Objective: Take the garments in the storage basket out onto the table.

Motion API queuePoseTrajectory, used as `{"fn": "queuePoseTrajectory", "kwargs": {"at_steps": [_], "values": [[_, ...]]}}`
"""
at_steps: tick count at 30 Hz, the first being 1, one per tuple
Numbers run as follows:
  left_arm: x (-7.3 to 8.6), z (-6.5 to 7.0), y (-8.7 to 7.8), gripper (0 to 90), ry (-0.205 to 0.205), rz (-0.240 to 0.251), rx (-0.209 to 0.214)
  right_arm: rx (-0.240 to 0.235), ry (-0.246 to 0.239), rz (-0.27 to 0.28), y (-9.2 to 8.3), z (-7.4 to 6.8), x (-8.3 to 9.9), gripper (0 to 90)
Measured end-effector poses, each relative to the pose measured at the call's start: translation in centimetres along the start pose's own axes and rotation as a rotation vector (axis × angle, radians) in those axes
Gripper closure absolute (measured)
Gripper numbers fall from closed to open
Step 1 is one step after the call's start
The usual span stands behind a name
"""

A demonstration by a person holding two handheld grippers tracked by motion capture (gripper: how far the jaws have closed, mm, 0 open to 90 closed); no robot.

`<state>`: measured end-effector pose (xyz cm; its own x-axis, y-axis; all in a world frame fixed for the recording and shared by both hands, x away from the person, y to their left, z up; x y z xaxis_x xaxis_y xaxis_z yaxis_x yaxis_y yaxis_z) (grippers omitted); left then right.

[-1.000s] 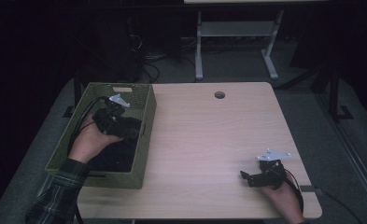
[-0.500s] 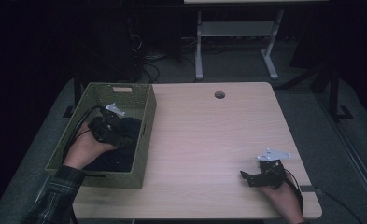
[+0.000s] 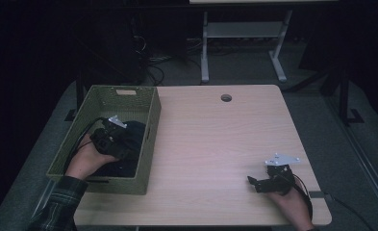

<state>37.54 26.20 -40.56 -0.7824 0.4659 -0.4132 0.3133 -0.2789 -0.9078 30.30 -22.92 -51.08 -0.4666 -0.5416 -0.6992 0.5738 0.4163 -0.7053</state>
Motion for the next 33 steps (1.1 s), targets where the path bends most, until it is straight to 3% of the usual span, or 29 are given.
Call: {"fn": "queuePoseTrajectory", "kwargs": {"at_steps": [9, 26, 33], "values": [[0.4, -0.3, 2.2, 12.7, 0.006, -0.059, 0.014, 0.000, 0.000, 0.001, 0.0, 0.0, 0.0, 5.8], [0.7, -0.4, 5.6, 12.6, 0.083, -0.185, 0.018, 0.001, 0.001, 0.002, 0.0, 0.0, 0.0, 5.8], [0.8, -0.6, 6.1, 12.6, 0.083, -0.188, 0.044, 0.000, 0.000, 0.001, 0.0, 0.0, 0.0, 5.8]]}}
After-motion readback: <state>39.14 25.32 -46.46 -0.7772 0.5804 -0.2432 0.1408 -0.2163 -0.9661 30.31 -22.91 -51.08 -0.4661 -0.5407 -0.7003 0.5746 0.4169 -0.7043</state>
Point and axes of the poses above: each handheld gripper's, and its own axes: y roughly forward along the jaws, x roughly out of its underside, z roughly to its right, the point moved 4 cm from there along y, roughly forward along the jaws, and after that the axes turned 12 degrees about -y, right-handed, at the moved point
